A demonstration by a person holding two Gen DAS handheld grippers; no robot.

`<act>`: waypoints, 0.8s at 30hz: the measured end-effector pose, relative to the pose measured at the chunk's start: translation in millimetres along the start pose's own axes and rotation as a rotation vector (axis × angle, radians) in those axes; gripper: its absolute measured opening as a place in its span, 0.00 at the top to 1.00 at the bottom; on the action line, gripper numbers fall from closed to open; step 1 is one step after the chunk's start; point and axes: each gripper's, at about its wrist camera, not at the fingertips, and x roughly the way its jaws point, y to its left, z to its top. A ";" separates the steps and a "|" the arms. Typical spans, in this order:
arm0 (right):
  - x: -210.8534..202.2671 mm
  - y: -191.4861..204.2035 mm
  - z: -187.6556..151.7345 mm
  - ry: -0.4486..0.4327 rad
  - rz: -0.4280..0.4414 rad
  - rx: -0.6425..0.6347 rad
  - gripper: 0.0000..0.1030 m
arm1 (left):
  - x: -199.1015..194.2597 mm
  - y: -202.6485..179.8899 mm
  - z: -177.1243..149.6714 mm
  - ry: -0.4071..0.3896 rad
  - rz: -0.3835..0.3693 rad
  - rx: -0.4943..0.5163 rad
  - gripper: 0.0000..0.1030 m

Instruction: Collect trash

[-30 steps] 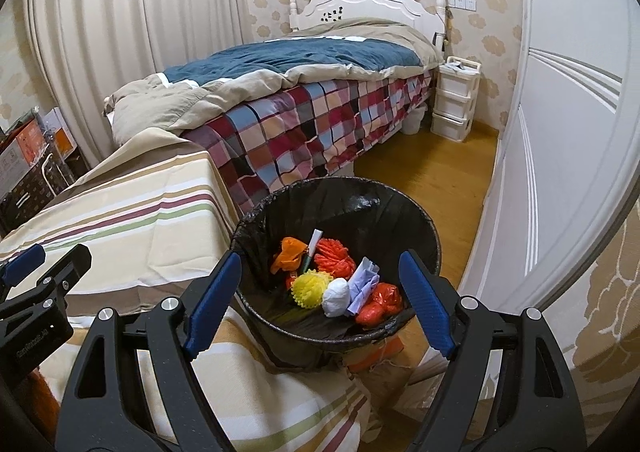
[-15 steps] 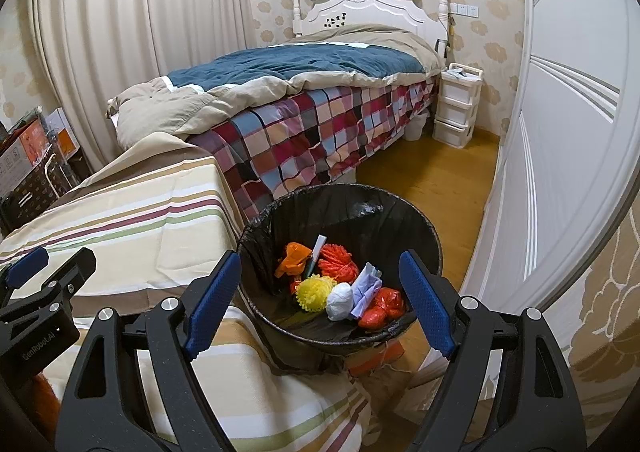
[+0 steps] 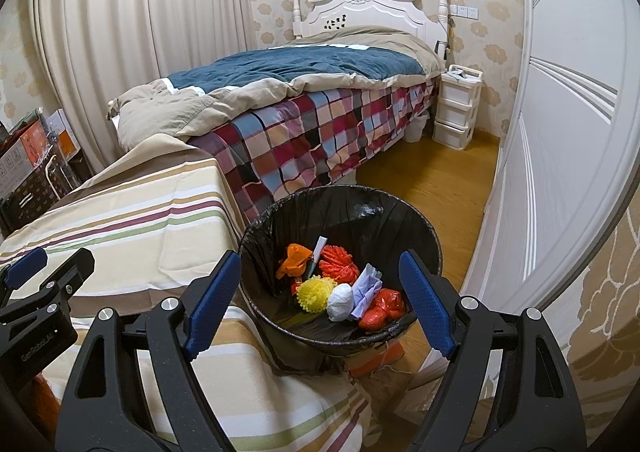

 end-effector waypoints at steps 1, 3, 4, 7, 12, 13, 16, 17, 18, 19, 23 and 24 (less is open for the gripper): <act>0.2 -0.2 -0.2 0.000 0.000 0.000 0.23 | -0.1 0.1 0.1 0.000 -0.001 0.000 0.18; 0.4 -0.2 -0.5 0.001 0.000 -0.001 0.23 | -0.3 0.3 0.3 0.000 -0.001 0.000 0.18; 0.4 -0.2 -0.5 0.001 -0.001 -0.001 0.23 | 0.0 0.1 -0.3 0.000 -0.001 0.000 0.18; 0.5 -0.3 -0.9 0.001 0.000 0.000 0.23 | -1.3 0.5 0.9 -0.003 -0.001 -0.002 0.18; 0.2 -0.1 -1.0 0.002 0.000 -0.001 0.23 | -1.7 0.5 1.2 -0.002 -0.001 -0.001 0.17; 0.4 -0.3 -1.4 0.001 0.000 0.000 0.23 | -1.7 0.5 1.0 -0.002 -0.001 -0.001 0.18; 0.3 -0.2 -1.5 0.000 0.000 0.000 0.23 | -1.8 0.6 1.2 -0.003 -0.001 0.000 0.17; 0.4 -0.1 -1.5 0.000 0.000 0.000 0.23 | -1.6 0.5 0.7 -0.003 -0.001 -0.001 0.18; 0.5 -0.2 -1.8 0.001 0.000 0.000 0.23 | -1.6 0.5 0.8 -0.004 -0.001 -0.001 0.18; 0.5 -0.2 -1.9 0.000 0.000 0.000 0.23 | -1.6 0.6 0.9 -0.004 -0.001 -0.001 0.18; 0.3 0.1 -2.0 0.000 -0.001 -0.001 0.23 | -3.8 -0.2 2.6 -0.010 0.002 -0.004 0.18; 0.4 -0.1 -2.2 0.000 0.000 0.000 0.23 | -4.9 -1.0 3.6 -0.013 0.001 -0.004 0.18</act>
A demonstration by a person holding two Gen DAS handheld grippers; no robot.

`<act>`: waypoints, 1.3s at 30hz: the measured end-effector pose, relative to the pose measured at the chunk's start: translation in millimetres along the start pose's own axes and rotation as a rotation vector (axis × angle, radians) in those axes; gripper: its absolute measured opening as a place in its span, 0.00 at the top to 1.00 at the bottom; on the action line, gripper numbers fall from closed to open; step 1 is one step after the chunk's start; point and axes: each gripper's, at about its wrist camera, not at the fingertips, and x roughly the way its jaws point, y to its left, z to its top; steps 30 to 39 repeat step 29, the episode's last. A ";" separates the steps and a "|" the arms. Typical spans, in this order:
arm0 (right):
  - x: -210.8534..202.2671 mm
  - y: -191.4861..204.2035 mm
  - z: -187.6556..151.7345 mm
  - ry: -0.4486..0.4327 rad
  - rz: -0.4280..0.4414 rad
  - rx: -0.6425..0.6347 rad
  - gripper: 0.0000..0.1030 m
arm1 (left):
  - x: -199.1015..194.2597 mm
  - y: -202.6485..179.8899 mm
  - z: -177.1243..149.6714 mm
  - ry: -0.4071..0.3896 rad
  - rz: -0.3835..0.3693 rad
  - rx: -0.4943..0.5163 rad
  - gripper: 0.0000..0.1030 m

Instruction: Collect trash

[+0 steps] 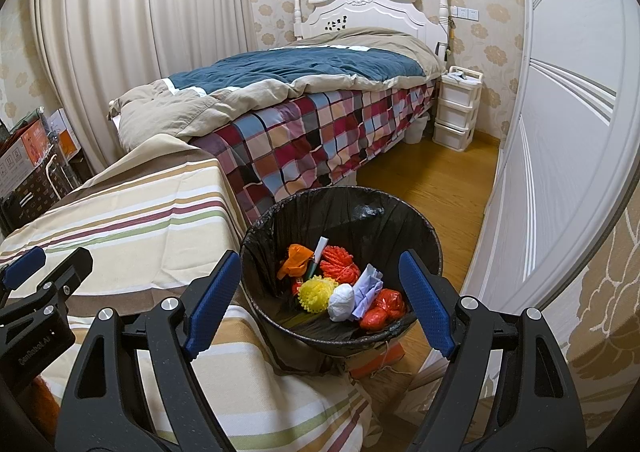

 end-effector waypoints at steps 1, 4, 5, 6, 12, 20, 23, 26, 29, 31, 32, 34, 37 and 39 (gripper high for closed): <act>0.1 0.0 -0.1 0.000 0.000 0.000 0.23 | -1.3 -0.5 1.4 -0.002 -0.004 0.001 0.18; -0.1 0.2 -0.2 0.001 0.000 -0.001 0.23 | -2.2 -1.9 3.2 -0.005 -0.001 0.005 0.18; 0.1 0.0 -0.4 0.000 0.000 -0.001 0.23 | -3.4 -1.8 3.3 -0.007 0.002 0.006 0.18; -0.2 0.3 -0.3 0.000 0.000 -0.003 0.23 | -3.3 -2.3 4.9 -0.011 0.005 0.004 0.18; 0.2 0.6 -0.9 0.000 0.000 -0.001 0.23 | -3.3 0.2 3.6 -0.023 0.001 0.002 0.17; 0.2 8.5 1.7 0.007 0.003 -0.014 0.23 | 0.3 2.0 -0.2 -0.027 -0.023 0.015 0.17; 1.0 14.9 3.9 0.008 0.004 -0.023 0.23 | 1.2 5.5 0.0 -0.034 -0.013 0.008 0.17; 3.3 19.4 4.6 0.011 0.008 -0.031 0.23 | 2.2 11.5 -0.2 -0.034 0.000 0.001 0.17; 6.5 26.2 6.0 0.015 0.011 -0.042 0.23 | 3.0 19.5 -0.5 -0.032 0.014 -0.008 0.17; 6.5 26.2 6.0 0.015 0.011 -0.042 0.23 | 3.0 19.5 -0.5 -0.032 0.014 -0.008 0.17; 6.5 26.2 6.0 0.015 0.011 -0.042 0.23 | 3.0 19.5 -0.5 -0.032 0.014 -0.008 0.17; 6.5 26.2 6.0 0.015 0.011 -0.042 0.23 | 3.0 19.5 -0.5 -0.032 0.014 -0.008 0.17; 6.5 26.2 6.0 0.015 0.011 -0.042 0.23 | 3.0 19.5 -0.5 -0.032 0.014 -0.008 0.17; 6.5 26.2 6.0 0.015 0.011 -0.042 0.23 | 3.0 19.5 -0.5 -0.032 0.014 -0.008 0.17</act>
